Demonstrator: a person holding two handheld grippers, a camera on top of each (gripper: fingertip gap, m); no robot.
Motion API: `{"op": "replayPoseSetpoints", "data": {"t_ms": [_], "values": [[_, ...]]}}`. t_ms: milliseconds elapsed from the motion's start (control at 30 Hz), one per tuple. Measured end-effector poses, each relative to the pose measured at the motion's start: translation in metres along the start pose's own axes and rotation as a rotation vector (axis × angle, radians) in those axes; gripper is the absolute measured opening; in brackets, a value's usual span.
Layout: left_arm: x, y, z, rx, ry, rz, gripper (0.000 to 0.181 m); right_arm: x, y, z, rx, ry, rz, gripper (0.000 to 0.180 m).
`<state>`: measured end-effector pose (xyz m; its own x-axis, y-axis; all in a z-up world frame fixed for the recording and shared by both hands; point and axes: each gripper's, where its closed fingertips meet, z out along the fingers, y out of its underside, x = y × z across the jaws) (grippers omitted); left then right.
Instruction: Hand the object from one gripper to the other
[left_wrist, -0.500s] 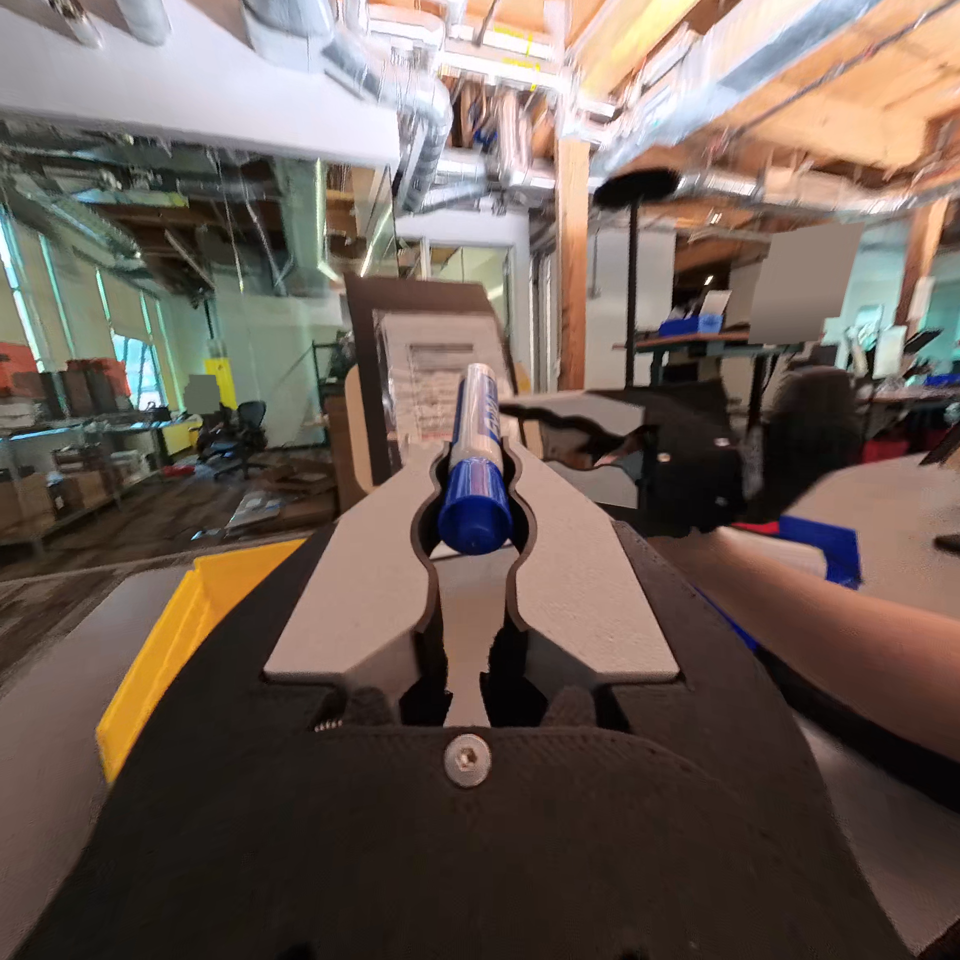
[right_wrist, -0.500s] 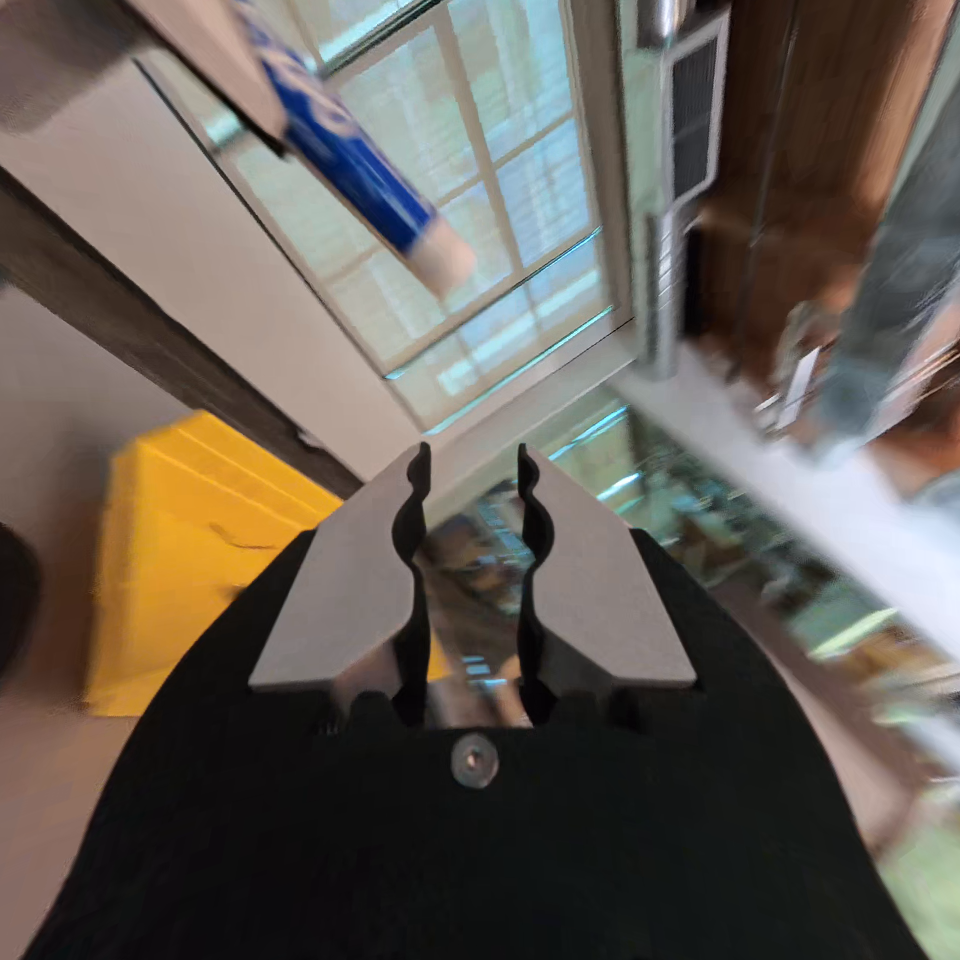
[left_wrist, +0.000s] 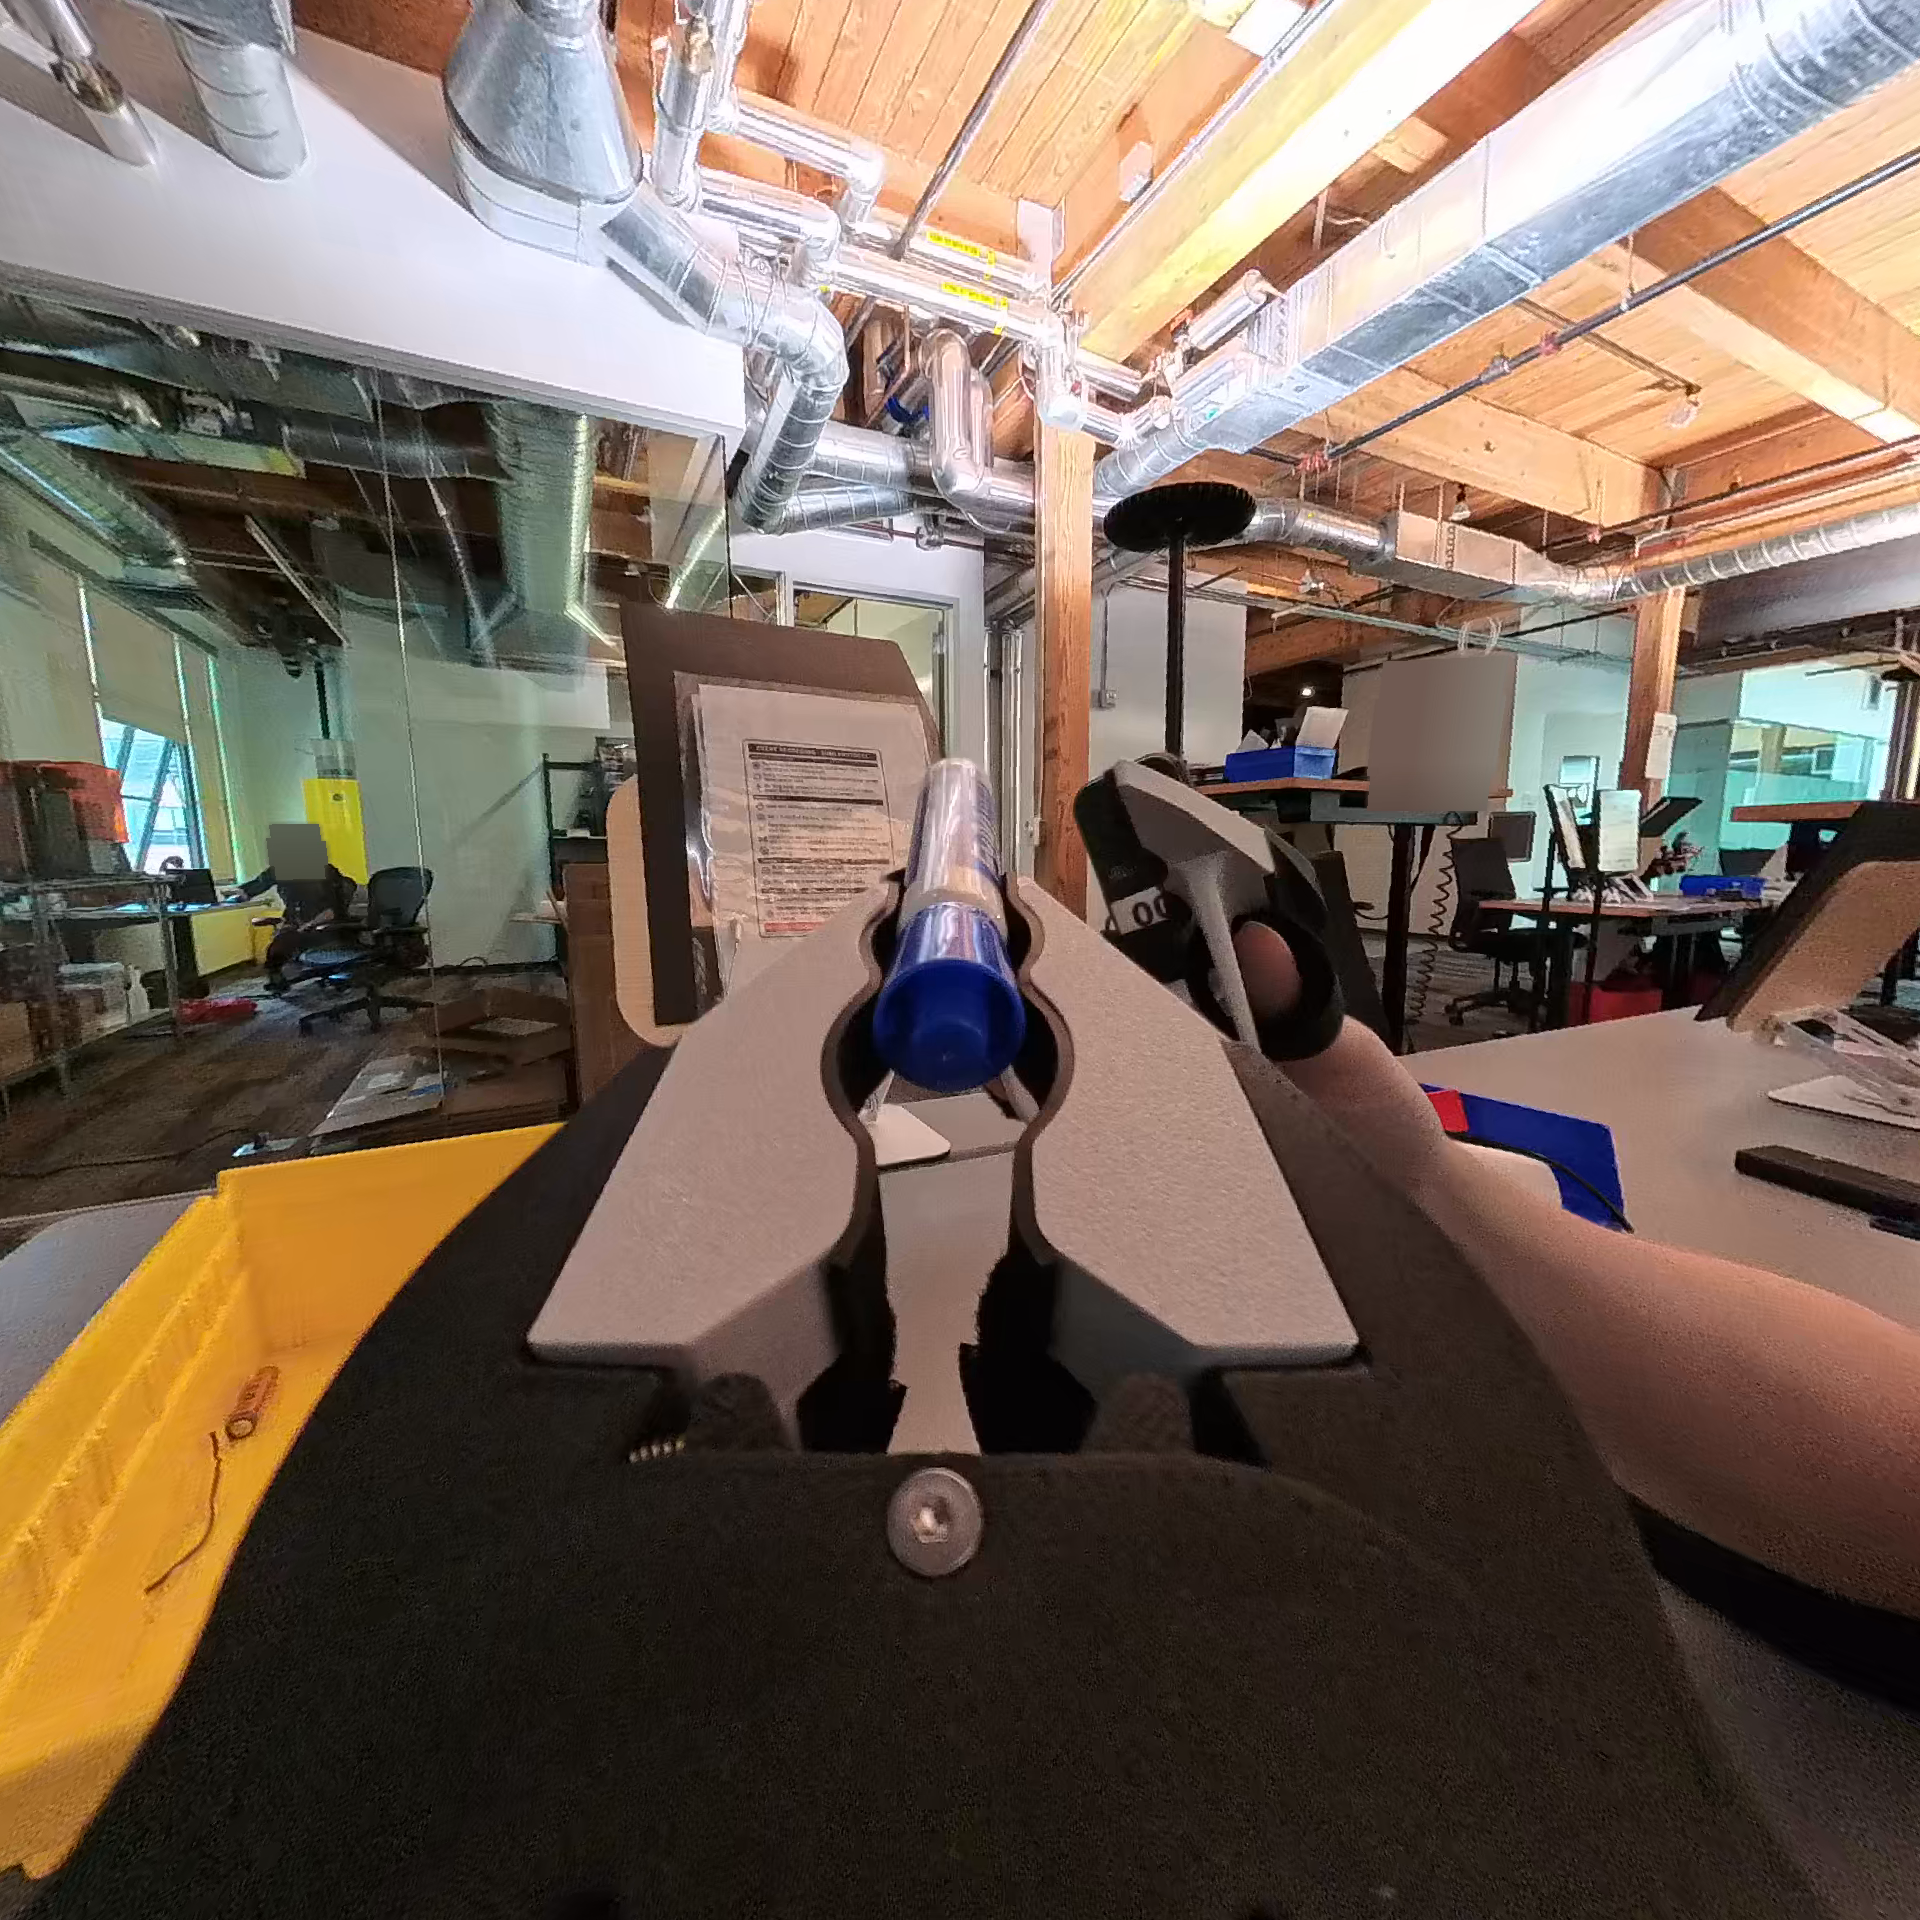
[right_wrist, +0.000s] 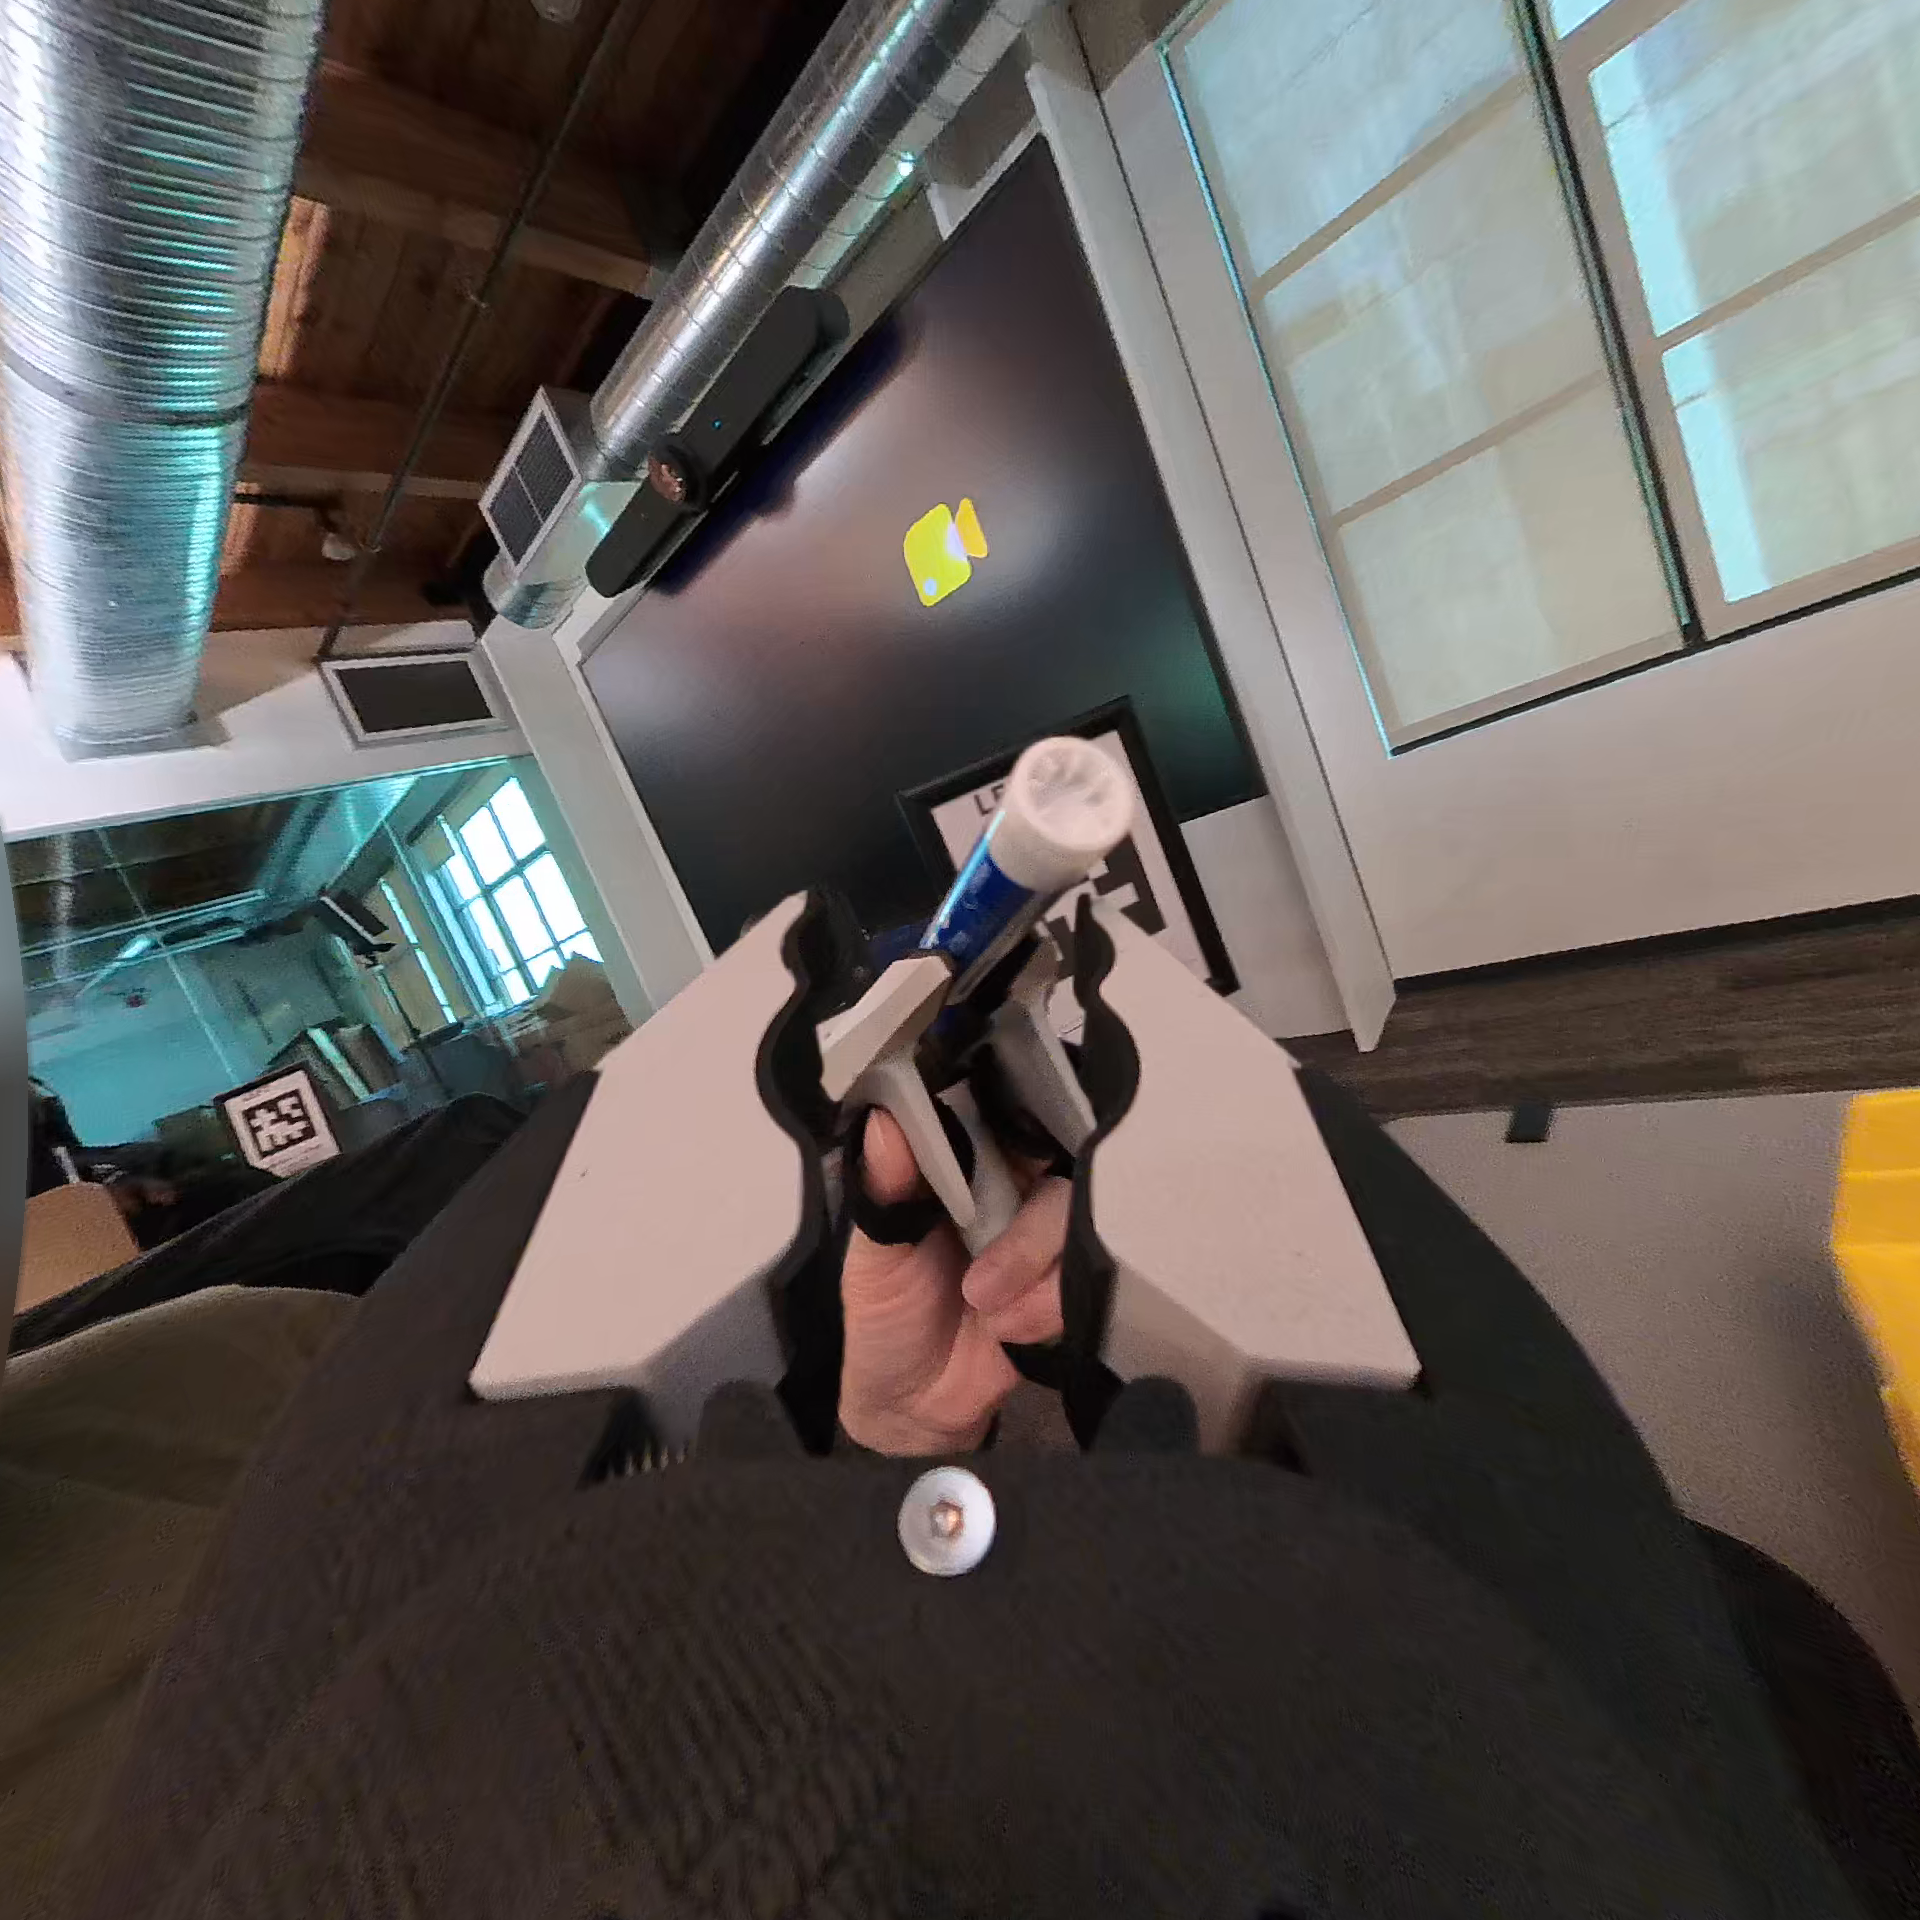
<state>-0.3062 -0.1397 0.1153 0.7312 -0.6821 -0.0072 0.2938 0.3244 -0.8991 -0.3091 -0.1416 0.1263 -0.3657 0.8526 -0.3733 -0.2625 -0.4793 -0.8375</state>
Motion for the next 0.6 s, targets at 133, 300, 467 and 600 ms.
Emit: {"op": "replayPoseSetpoints", "data": {"t_ms": [133, 300, 467, 600], "values": [[0.004, 0.004, 0.003, -0.014, 0.011, 0.007, 0.015, 0.007, 0.003, 0.0, 0.03, 0.006, 0.067, 0.019], [0.006, 0.023, 0.009, -0.116, -0.003, 0.056, 0.015, 0.012, 0.0, -0.008, 0.028, -0.032, 0.144, 0.016], [0.019, 0.043, 0.014, -0.217, 0.082, 0.124, 0.086, 0.018, -0.014, -0.023, -0.003, -0.016, 0.208, 0.016], [0.02, 0.08, 0.009, -0.43, 0.124, 0.269, 0.145, 0.028, 0.0, -0.044, -0.218, 0.031, 0.295, 0.017]]}}
